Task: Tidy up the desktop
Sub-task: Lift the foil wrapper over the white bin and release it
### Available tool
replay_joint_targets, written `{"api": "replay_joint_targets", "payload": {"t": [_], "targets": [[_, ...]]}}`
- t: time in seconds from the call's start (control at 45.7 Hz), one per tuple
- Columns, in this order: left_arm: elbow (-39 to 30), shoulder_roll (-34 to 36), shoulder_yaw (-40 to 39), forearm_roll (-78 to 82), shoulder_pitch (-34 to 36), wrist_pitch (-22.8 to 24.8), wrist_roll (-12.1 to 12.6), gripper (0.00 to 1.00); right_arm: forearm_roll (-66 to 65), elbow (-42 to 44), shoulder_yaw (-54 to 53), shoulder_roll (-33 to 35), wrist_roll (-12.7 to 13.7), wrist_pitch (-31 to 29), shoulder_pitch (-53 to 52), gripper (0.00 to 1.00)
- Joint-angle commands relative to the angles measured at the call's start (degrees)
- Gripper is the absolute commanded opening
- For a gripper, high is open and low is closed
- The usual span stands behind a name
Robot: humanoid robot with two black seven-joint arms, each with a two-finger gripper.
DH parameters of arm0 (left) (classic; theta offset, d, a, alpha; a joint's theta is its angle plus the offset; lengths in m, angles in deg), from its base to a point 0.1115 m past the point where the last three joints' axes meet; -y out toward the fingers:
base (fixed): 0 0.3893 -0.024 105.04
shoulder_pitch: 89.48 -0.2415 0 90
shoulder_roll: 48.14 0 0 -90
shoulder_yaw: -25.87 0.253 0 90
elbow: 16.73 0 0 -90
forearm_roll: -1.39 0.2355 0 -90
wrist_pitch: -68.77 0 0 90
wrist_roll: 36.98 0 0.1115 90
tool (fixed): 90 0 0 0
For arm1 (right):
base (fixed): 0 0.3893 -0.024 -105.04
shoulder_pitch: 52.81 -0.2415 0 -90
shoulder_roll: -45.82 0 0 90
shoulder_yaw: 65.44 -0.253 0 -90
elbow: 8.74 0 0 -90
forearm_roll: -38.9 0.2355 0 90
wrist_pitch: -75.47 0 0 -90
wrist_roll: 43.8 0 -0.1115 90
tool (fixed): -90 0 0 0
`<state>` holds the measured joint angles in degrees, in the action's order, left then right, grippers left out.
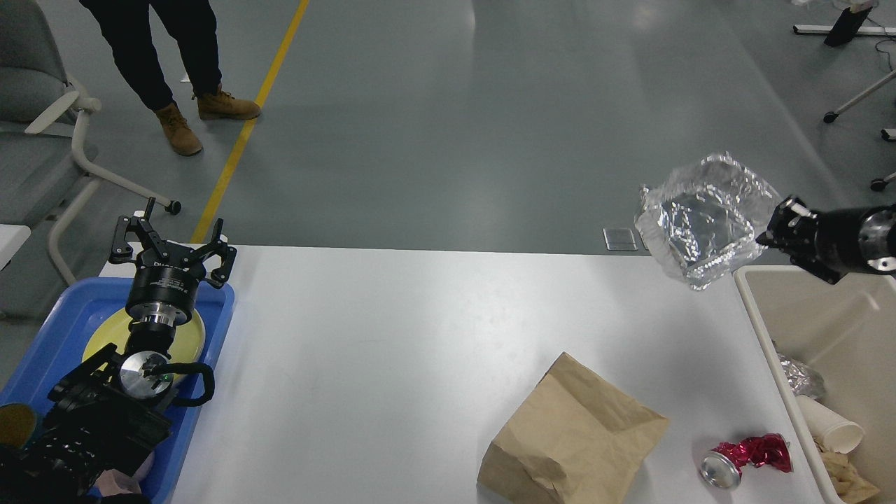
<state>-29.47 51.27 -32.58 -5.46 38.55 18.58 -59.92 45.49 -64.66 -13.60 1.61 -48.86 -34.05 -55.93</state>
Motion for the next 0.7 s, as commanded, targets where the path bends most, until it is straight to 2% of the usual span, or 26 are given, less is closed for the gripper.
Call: {"api": "replay_joint_targets", "payload": {"t": [0.0, 0.088, 0.175, 0.35, 0.547, 0.569, 0.635, 0.679], "targets": [[0.00, 0.00, 0.00, 0.00, 0.03, 0.00, 0.00, 0.96, -0.18, 0.45, 0.10, 3.69, 0.22, -2.72, -6.19, 0.00], [0.00, 0.00, 0.00, 0.00, 0.03, 0.00, 0.00, 0.96, -0.62, 1.94, 0.27, 4.75, 0.31, -1.58, -6.64, 0.00], [0.00, 0.00, 0.00, 0.00, 0.03, 0.00, 0.00, 0.96, 0.00, 8.43, 1.59, 4.40, 0.40, 1.06, -2.70, 0.00], [0.00, 0.00, 0.00, 0.00, 0.03, 0.00, 0.00, 0.96, 0.17, 21.44, -0.16, 4.13, 0.40, 7.82, 15.40, 0.00], [0.00, 0.00, 0.00, 0.00, 0.03, 0.00, 0.00, 0.96, 0.17, 31.03, -7.28, 1.41, 0.40, 16.70, 35.88, 0.00], [0.00, 0.00, 0.00, 0.00, 0.03, 0.00, 0.00, 0.96, 0.17, 31.91, -7.98, 0.71, 0.40, 17.40, 38.08, 0.07], [0.00, 0.00, 0.00, 0.00, 0.03, 0.00, 0.00, 0.96, 0.09, 34.46, -10.00, -1.14, 0.40, 19.60, 43.53, 0.36], [0.00, 0.00, 0.00, 0.00, 0.03, 0.00, 0.00, 0.96, 0.17, 36.30, -11.23, -2.02, 0.40, 20.05, 46.00, 0.52]]}}
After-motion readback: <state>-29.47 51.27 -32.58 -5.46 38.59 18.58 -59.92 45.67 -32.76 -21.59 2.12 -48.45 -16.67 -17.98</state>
